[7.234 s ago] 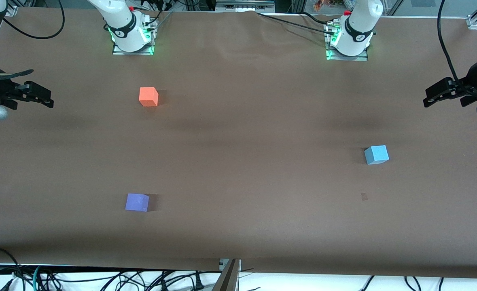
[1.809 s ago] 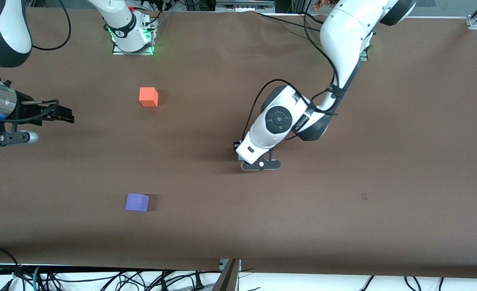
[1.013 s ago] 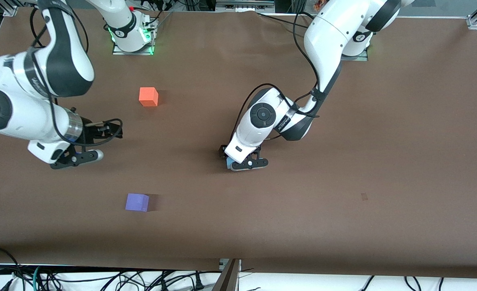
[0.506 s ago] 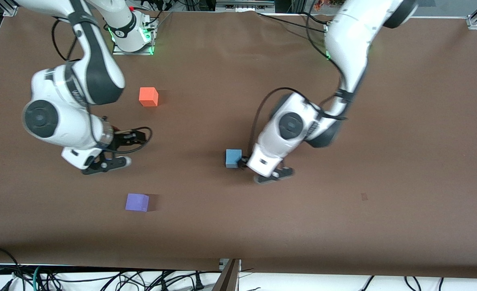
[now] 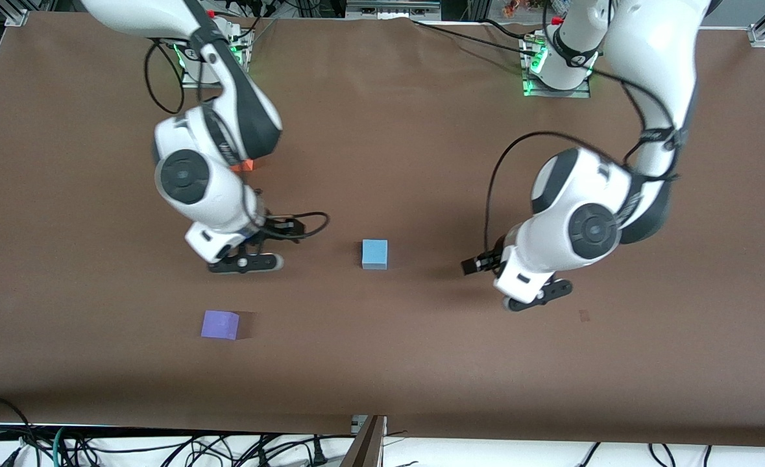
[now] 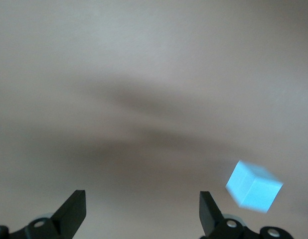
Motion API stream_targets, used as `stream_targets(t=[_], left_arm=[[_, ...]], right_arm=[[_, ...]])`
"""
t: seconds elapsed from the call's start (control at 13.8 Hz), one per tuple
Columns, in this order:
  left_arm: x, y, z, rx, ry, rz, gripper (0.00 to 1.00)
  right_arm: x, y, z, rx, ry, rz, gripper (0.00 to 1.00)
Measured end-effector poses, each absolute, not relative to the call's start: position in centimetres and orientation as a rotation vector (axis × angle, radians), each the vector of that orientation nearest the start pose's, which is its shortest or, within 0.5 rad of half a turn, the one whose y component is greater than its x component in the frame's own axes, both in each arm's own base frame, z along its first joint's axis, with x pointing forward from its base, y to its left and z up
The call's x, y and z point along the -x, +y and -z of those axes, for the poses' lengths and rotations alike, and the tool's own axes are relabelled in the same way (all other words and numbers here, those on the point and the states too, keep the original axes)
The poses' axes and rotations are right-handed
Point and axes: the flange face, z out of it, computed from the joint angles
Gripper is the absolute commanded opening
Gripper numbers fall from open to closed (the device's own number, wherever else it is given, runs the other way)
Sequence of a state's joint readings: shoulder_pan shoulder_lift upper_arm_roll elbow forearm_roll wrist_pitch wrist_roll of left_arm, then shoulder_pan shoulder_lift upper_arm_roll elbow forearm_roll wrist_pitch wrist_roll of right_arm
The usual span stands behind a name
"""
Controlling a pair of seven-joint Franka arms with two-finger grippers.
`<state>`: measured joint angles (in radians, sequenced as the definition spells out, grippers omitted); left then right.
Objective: Place blue block between orange and purple blocks
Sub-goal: 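Lower the right gripper onto the blue cube while the left gripper withdraws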
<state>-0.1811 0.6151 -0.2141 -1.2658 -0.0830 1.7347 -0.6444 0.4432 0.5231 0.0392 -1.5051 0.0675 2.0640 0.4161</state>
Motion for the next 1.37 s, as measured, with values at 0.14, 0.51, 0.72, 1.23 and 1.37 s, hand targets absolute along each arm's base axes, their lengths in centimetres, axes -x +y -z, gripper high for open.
stream_targets(t=[0.14,0.51,0.72,1.23,1.37], left_arm=[[-65.8,-21.6,-43.5,3.195,-0.423,-0.367,1.00],[-61.6,-14.5,-54.3,3.183,-0.376,-0.333,1.00],[-58.0,-10.0,-58.3,3.179,-0.372,-0.270,1.00],[-53.4,-3.5,-56.1,3.182,-0.325,-0.105,1.00],[-54.2,-2.1,-54.9,3.183,-0.335,-0.093,1.00]], right_arm=[[-61.5,35.7,-35.2,3.032,-0.017,0.054,1.00],[-59.5,41.3,-31.9,2.984,0.023,0.138,1.00],[-58.6,43.7,-29.2,2.961,0.022,0.173,1.00],[-57.7,45.5,-26.0,2.943,0.098,0.182,1.00],[-57.1,46.3,-25.5,2.937,0.095,0.187,1.00]])
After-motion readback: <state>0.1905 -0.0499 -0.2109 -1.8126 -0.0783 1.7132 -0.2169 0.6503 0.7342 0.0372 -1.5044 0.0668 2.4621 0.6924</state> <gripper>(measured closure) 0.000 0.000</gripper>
